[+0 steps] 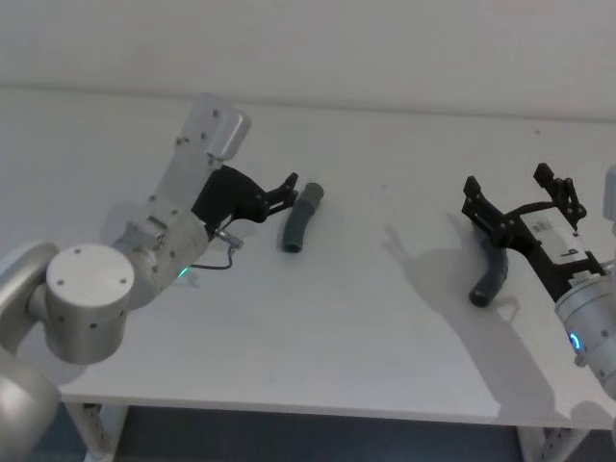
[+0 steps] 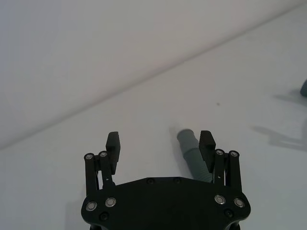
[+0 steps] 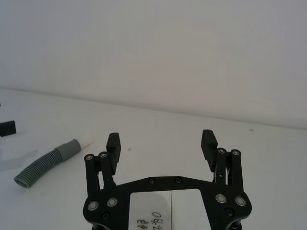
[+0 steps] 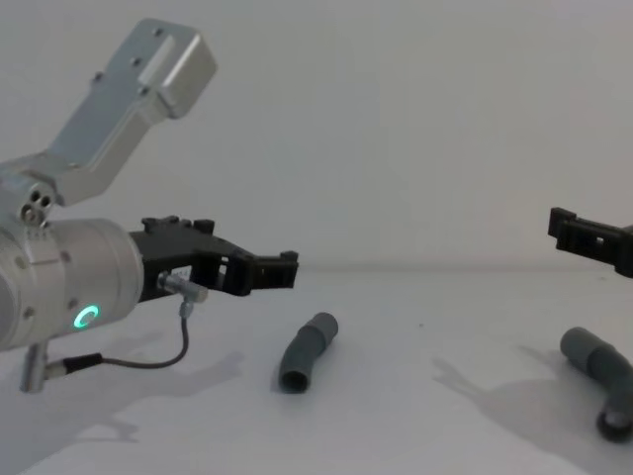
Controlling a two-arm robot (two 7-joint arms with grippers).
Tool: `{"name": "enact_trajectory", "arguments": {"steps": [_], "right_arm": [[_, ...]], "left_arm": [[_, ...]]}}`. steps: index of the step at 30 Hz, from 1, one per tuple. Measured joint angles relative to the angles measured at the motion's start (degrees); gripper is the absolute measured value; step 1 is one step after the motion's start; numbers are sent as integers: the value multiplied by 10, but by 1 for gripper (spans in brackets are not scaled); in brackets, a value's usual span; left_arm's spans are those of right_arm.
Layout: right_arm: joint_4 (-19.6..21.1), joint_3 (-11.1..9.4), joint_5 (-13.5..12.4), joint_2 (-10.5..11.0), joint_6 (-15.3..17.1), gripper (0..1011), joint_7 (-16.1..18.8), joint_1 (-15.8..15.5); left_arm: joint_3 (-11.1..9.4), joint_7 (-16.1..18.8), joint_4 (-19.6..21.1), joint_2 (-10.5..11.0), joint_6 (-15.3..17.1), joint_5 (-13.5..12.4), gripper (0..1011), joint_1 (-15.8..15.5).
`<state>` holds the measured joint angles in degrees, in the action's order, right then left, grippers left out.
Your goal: Use both hands to pick up one end of the pipe from the table, align the ends, and insert them.
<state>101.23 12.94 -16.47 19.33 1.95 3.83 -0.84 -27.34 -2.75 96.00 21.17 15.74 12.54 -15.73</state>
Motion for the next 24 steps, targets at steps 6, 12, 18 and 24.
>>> {"name": "enact_trajectory", "arguments": {"steps": [6,12,18,24], "right_arm": [[0,0,0,0,0,1001,0,0],[0,0,0,0,0,1001,0,0],[0,0,0,0,0,1001,0,0],[0,0,0,0,0,1001,0,0]], "left_arm": [[-7,-8,3,-7,62,5,1001,-15],[-15,-18,-1,-18,134,10,1001,-40],[-20,-26,-18,-32,188,13,1001,-64],[-21,-29,-33,-41,210,14,1001,-77]]}}
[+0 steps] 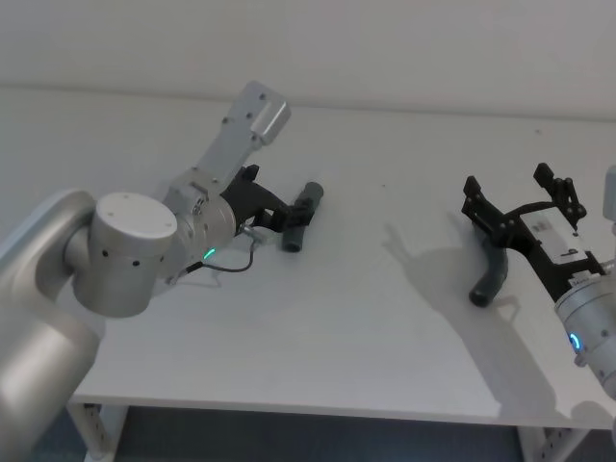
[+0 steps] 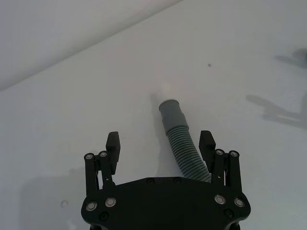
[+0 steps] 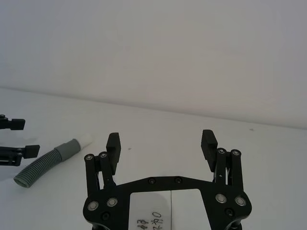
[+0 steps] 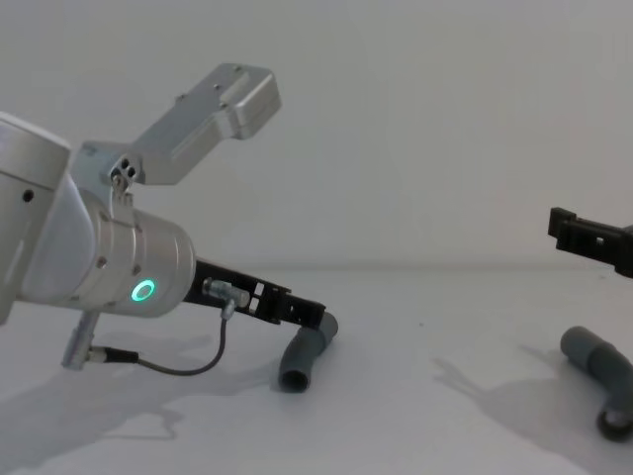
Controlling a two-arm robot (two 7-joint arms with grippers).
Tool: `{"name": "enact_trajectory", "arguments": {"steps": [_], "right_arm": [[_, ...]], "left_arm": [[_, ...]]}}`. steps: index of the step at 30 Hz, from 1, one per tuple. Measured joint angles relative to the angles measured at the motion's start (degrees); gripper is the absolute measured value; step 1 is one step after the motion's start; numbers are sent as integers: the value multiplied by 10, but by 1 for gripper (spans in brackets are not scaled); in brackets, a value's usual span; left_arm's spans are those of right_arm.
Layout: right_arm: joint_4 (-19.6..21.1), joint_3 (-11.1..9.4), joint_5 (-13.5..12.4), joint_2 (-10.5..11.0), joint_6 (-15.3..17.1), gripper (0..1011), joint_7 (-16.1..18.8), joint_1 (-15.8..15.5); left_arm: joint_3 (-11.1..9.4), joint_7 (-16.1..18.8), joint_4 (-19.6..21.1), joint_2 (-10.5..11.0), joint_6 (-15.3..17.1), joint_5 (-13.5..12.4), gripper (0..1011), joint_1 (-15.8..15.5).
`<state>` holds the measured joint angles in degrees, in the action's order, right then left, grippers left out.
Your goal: Use both hands to pick up one end of the pipe from the table, align the ends, and insert them.
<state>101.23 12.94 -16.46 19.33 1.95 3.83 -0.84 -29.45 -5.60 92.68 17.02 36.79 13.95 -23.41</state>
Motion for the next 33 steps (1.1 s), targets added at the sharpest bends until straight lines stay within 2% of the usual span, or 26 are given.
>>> {"name": "enact_trajectory", "arguments": {"steps": [13,33], "right_arm": [[0,0,0,0,0,1001,0,0],[0,0,0,0,0,1001,0,0]], "left_arm": [[1,-10,-49,-20,15,0,1001,-25],[-4,-29,-99,-37,0,-7,1001,-45]]}}
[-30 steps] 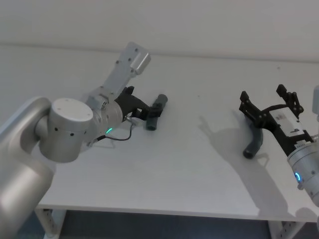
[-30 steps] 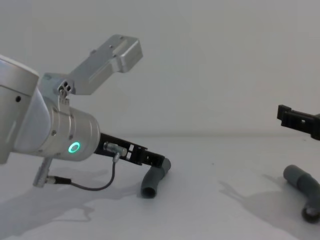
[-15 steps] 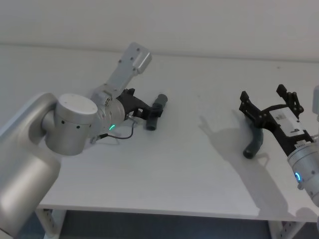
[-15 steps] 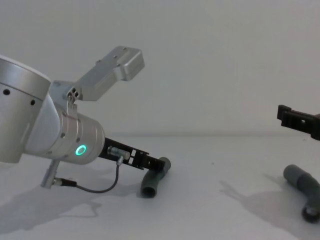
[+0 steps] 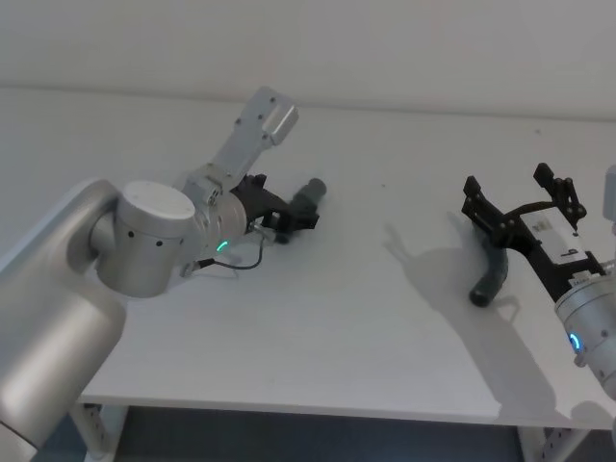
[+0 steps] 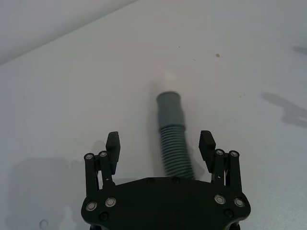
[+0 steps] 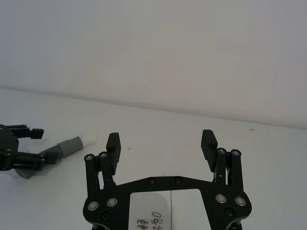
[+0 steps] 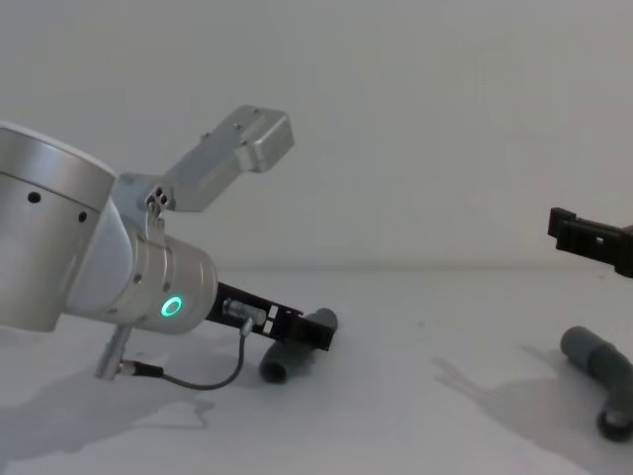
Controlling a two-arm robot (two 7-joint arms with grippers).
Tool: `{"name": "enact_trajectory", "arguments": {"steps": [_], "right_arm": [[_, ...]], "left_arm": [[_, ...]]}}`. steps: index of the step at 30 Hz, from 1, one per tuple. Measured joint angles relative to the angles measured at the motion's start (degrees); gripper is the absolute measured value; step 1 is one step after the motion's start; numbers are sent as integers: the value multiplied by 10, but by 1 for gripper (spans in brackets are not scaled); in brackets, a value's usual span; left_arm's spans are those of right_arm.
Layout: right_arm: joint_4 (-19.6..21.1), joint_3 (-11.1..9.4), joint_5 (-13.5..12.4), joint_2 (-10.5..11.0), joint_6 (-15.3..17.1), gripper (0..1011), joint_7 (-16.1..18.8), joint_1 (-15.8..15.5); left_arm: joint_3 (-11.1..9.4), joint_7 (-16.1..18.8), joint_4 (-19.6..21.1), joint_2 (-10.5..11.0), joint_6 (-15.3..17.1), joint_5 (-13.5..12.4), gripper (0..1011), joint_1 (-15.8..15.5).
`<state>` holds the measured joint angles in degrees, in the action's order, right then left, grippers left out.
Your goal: Use both hands to pick up one end of the pipe from the table, align the ends, and insert them.
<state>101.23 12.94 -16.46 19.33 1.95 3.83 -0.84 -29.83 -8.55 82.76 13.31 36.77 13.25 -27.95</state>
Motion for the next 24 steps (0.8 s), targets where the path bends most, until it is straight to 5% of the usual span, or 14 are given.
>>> {"name": "enact_trajectory", "arguments": {"steps": [24], "right_arm": [[0,0,0,0,0,1002,0,0]], "left_arm": [[-1,-26,-32,-8,1,-8,1001,-20]]}}
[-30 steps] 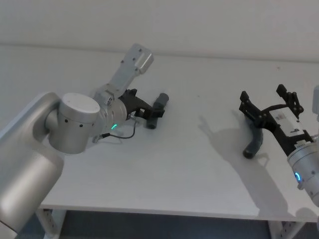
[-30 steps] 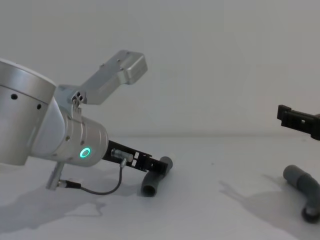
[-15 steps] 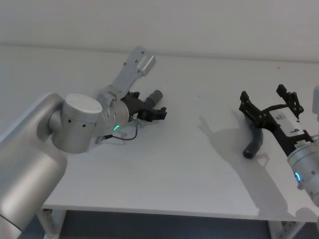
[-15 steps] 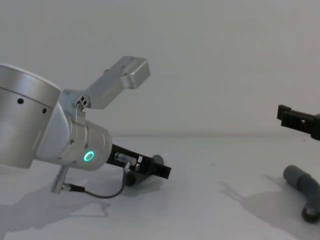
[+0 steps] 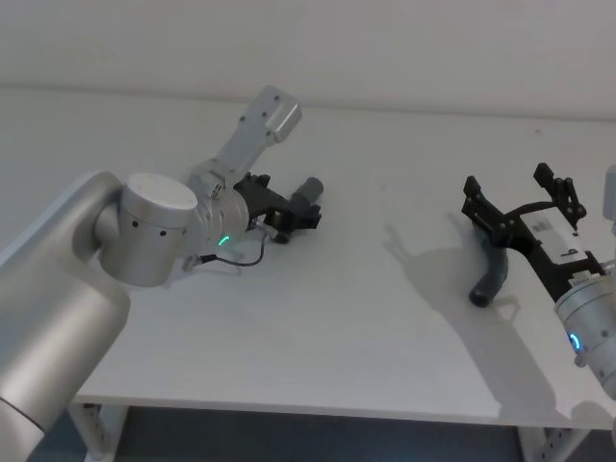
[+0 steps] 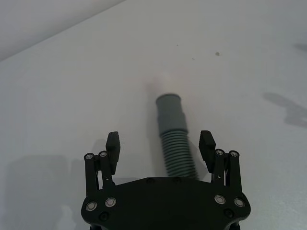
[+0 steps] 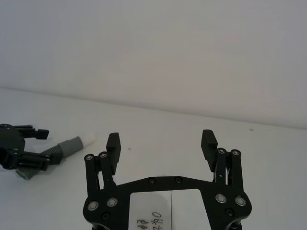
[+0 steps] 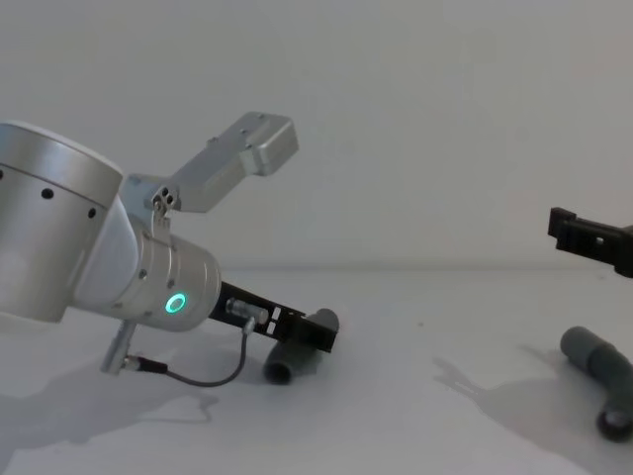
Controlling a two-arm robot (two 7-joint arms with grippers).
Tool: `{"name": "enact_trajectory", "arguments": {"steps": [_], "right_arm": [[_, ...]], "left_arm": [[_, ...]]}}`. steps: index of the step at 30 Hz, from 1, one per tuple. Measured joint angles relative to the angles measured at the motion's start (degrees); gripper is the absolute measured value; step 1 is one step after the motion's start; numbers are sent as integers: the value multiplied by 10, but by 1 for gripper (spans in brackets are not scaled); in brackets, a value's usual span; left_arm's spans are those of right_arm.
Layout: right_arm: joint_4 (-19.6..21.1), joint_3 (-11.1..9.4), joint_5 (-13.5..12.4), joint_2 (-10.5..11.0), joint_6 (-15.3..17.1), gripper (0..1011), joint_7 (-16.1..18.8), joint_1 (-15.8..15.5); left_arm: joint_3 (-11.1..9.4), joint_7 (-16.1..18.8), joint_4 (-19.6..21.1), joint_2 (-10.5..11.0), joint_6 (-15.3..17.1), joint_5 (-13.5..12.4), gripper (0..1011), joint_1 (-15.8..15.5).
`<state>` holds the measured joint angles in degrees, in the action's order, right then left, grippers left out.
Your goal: Use both hands to pick up one end of the pipe from the table, align the ends, and insert them.
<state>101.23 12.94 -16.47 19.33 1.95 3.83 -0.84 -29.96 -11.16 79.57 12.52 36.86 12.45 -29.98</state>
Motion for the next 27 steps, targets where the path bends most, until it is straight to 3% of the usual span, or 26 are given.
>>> {"name": "enact_trajectory", "arguments": {"steps": [23,27], "right_arm": [[0,0,0,0,0,1001,0,0],[0,0,0,0,0,1002,0,0]], "left_arm": [[4,-36,-69,-22,-27,2,1001,-30],[5,-41,-78,-25,-29,3,937,-34]]}}
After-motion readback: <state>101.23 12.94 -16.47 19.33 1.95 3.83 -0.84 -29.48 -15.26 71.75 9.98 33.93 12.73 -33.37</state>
